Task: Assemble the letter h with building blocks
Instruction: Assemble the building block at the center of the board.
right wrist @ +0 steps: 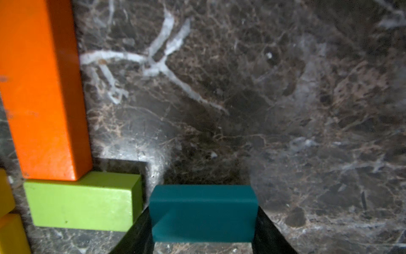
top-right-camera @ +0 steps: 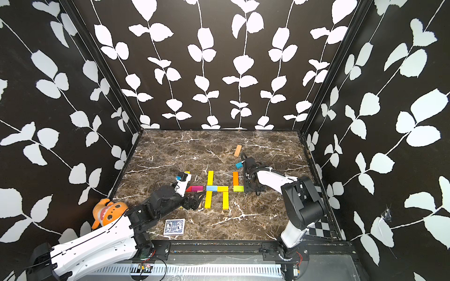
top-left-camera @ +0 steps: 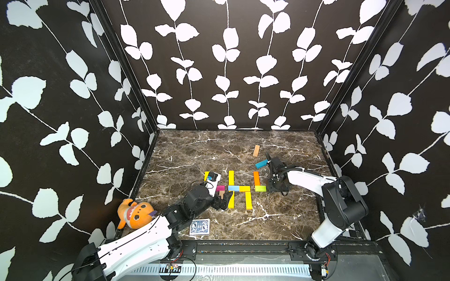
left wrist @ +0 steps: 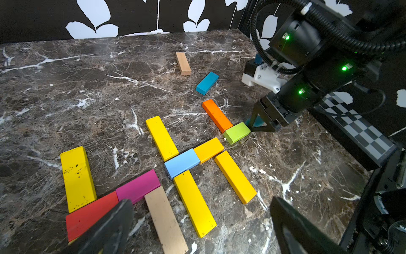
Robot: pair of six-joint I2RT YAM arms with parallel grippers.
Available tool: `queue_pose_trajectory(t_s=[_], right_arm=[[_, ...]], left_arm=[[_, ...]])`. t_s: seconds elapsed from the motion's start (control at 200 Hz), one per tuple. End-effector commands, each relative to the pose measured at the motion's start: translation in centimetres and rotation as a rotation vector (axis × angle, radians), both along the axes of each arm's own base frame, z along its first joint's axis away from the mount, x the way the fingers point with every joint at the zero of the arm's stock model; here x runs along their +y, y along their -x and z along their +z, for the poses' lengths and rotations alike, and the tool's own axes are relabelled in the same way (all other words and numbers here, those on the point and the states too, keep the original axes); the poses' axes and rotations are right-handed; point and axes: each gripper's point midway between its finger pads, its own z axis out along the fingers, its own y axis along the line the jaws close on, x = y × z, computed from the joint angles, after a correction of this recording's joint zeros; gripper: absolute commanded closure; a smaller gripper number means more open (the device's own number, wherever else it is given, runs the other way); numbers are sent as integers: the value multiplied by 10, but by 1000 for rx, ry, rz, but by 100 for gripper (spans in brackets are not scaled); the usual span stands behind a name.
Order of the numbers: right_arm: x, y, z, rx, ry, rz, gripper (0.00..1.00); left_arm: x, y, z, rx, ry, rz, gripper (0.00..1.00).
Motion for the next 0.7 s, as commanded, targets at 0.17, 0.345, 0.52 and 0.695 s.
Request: queue_pose_trajectory(t_s=[0.17,0.345,0.52,0.695], right_arm=[[0,-5,0,-4,4,-4,40],[-1,-6,-2,-2,2,-7,39],[-2,-5,-3,-4,7,-11,36],[-2,-6,-1,-9,6,-13,32]], left_arm=[[-1,-4,14,-26,20,6,1],[-2,-3,13,-23,21,6,1],[-2,-3,12,-21,21,6,1],[-2,-3,13,-20,24,6,1]])
